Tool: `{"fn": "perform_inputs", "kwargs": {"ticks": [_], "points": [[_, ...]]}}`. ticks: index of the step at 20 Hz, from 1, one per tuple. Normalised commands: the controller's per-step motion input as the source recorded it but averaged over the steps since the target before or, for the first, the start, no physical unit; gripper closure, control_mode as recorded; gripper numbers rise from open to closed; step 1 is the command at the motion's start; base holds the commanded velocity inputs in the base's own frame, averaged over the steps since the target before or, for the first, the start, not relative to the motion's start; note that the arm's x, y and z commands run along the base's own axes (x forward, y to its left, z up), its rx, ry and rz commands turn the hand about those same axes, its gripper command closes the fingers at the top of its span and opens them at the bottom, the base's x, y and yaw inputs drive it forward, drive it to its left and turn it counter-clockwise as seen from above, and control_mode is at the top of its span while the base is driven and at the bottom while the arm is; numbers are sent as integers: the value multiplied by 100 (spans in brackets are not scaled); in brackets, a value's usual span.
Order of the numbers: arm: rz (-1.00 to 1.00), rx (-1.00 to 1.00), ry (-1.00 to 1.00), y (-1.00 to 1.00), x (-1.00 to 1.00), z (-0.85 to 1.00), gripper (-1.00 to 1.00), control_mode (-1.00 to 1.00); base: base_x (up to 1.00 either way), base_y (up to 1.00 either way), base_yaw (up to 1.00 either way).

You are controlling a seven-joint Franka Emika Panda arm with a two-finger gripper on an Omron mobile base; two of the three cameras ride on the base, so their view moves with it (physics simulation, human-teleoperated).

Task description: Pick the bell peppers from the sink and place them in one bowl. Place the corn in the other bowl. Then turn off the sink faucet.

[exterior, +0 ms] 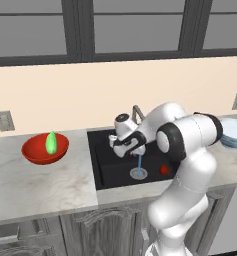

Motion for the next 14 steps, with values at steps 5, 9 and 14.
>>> {"fn": "perform_inputs", "kwargs": {"ticks": [5,9,14], "points": [[0,0,9,0,-27,100,100,-100,0,0,0],[0,0,6,0,-41,94,100,-100,0,0,0],[0,0,0,-19,-65,70,100,-100,0,0,0]]}}
